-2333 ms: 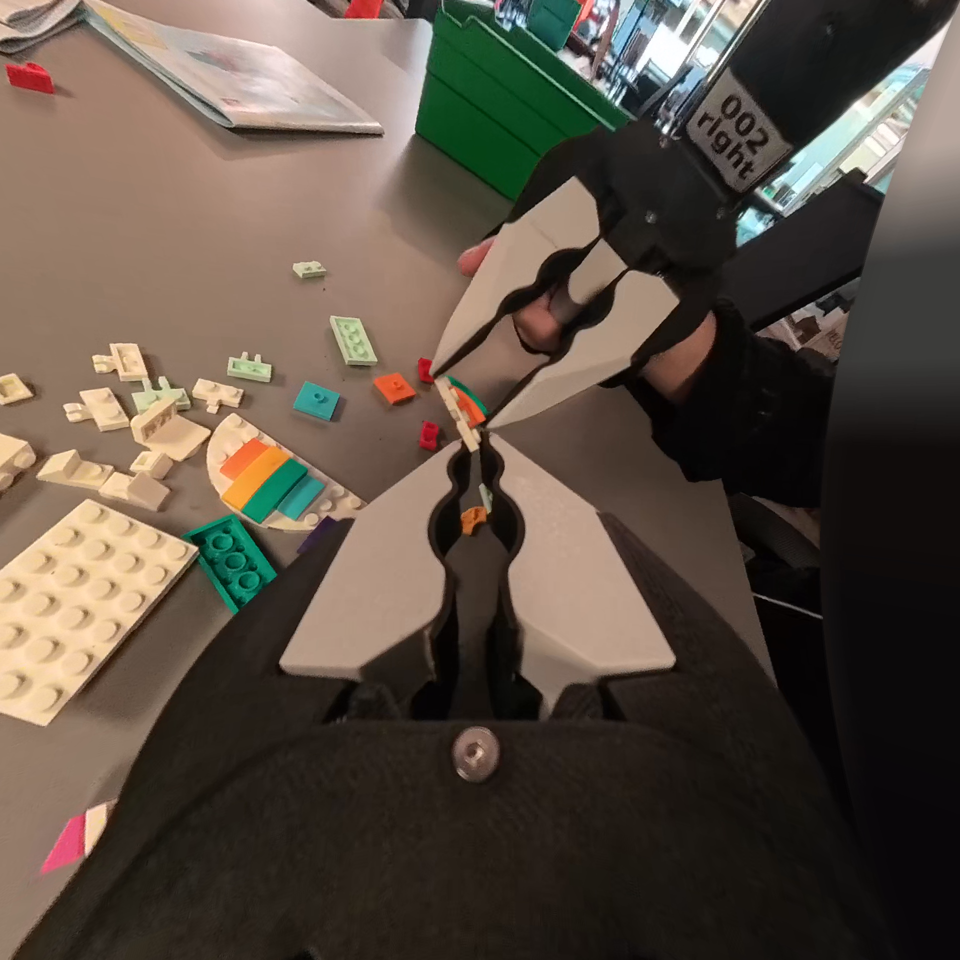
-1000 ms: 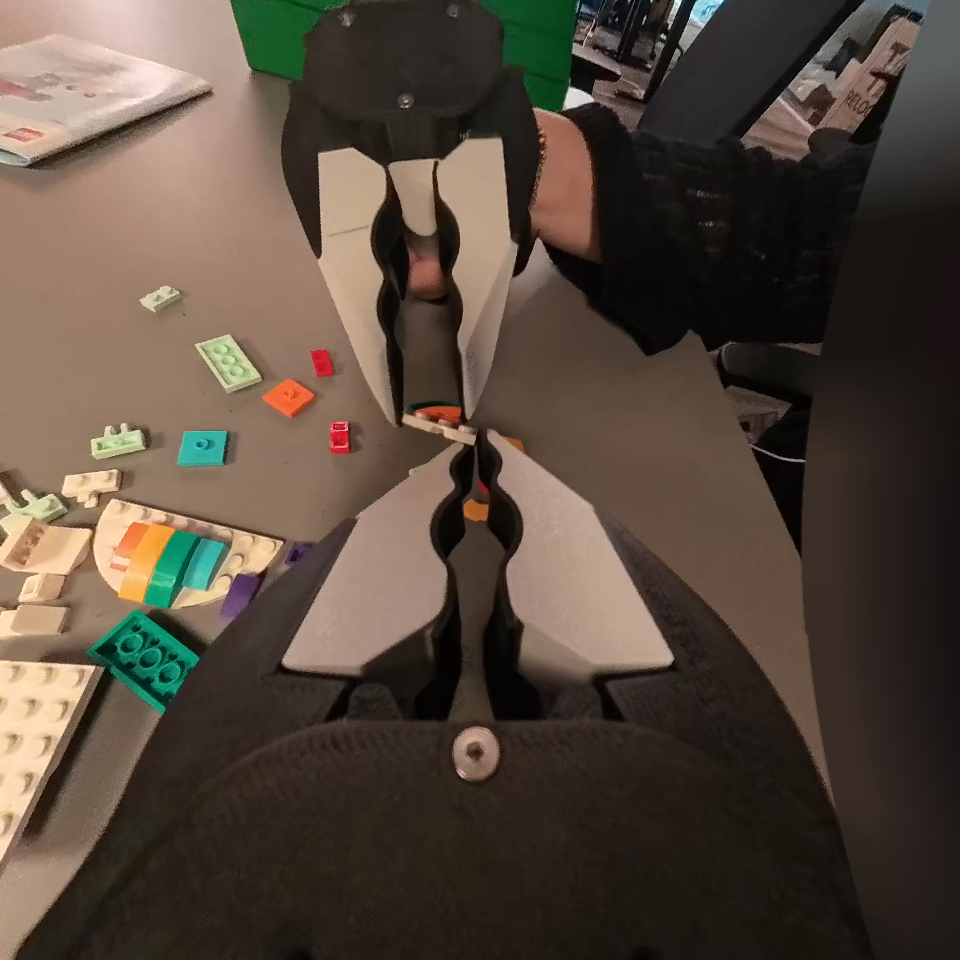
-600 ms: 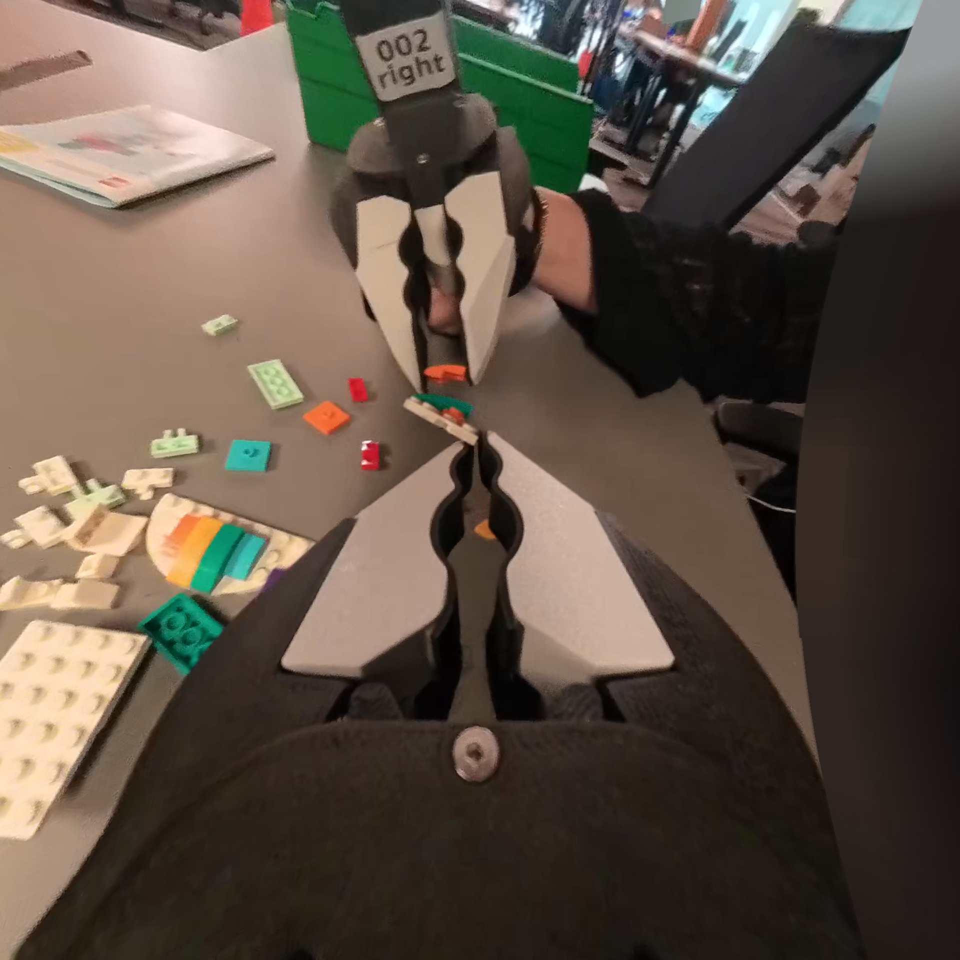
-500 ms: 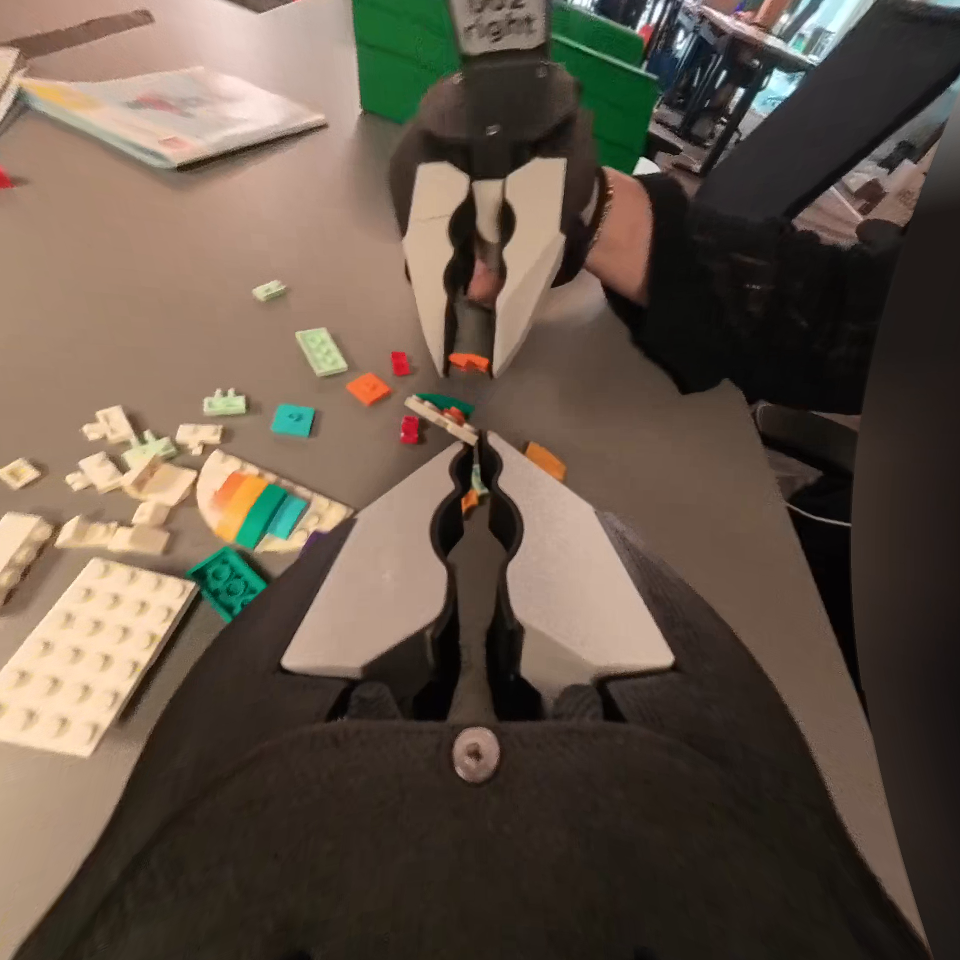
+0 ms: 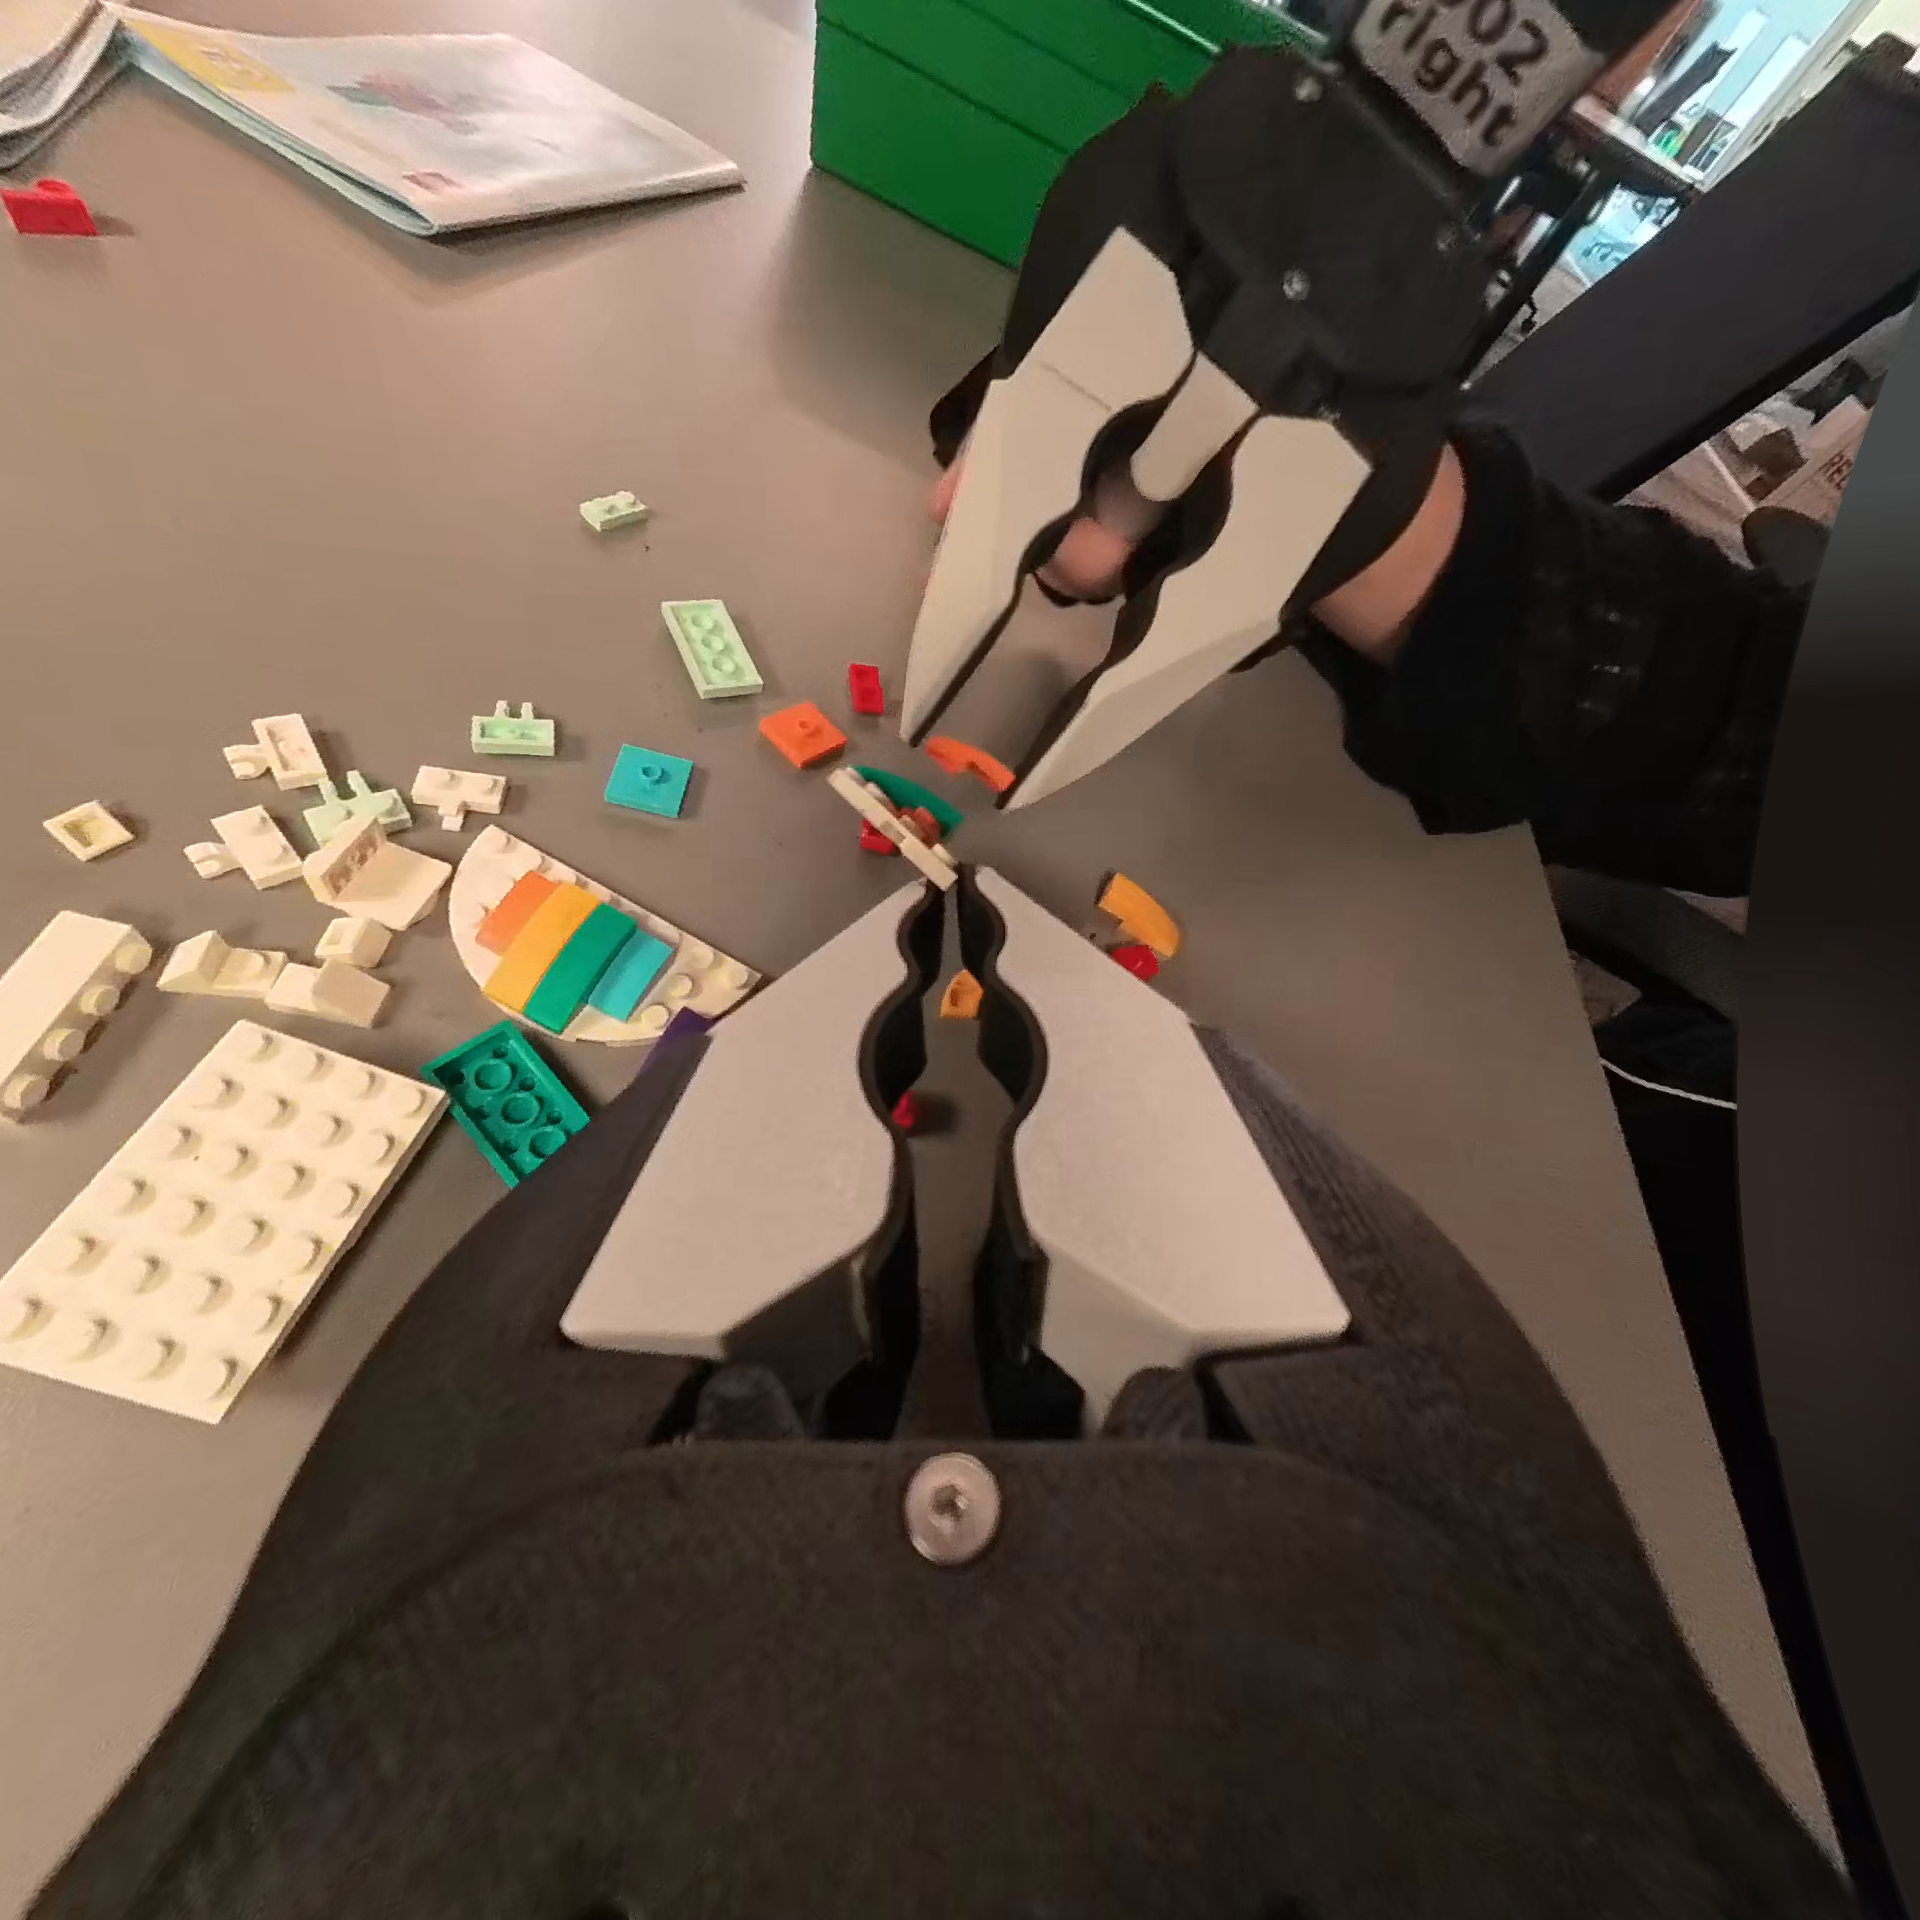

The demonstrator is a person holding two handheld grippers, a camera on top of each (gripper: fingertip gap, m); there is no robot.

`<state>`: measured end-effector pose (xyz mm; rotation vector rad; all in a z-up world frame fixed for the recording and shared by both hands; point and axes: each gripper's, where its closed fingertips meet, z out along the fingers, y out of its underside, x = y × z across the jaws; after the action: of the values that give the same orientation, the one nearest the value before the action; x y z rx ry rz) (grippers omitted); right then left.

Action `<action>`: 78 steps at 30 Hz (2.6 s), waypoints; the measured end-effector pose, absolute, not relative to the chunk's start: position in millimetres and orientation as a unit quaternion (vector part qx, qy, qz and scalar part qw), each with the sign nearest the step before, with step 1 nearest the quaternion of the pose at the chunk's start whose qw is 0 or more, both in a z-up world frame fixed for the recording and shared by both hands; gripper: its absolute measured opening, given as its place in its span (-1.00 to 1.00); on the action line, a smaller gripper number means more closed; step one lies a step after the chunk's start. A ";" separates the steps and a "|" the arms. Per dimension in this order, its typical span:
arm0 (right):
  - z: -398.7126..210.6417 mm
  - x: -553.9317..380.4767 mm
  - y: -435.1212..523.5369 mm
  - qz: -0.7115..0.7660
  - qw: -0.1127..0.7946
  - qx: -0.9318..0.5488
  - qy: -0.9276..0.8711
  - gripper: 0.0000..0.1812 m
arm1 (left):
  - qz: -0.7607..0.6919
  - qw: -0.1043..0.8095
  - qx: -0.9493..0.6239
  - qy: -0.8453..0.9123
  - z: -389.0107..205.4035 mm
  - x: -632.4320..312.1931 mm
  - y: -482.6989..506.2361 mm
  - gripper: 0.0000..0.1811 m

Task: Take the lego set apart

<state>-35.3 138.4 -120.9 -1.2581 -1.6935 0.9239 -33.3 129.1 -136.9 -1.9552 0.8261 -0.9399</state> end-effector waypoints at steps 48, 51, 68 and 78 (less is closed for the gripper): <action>-133.4 -45.1 139.9 0.343 0.409 -0.528 -0.661 -0.94 | -0.305 0.423 -0.773 0.361 -141.8 -33.3 131.1 -1.00; -137.5 -45.8 139.1 0.319 0.407 -0.528 -0.674 -1.00 | -0.296 0.421 -0.785 0.345 -144.3 -37.5 136.1 -1.00; -123.8 -37.5 145.4 0.352 0.432 -0.509 -0.656 -0.62 | -0.349 0.464 -0.739 0.341 -122.1 -37.0 132.6 -0.99; -117.8 -36.3 143.9 0.349 0.443 -0.494 -0.662 -0.74 | -0.360 0.458 -0.734 0.350 -121.8 -31.2 127.8 -0.99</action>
<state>-36.3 143.9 -117.8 -1.2248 -1.6413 0.8646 -31.2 127.8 -121.8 -1.8074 0.8629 -0.8857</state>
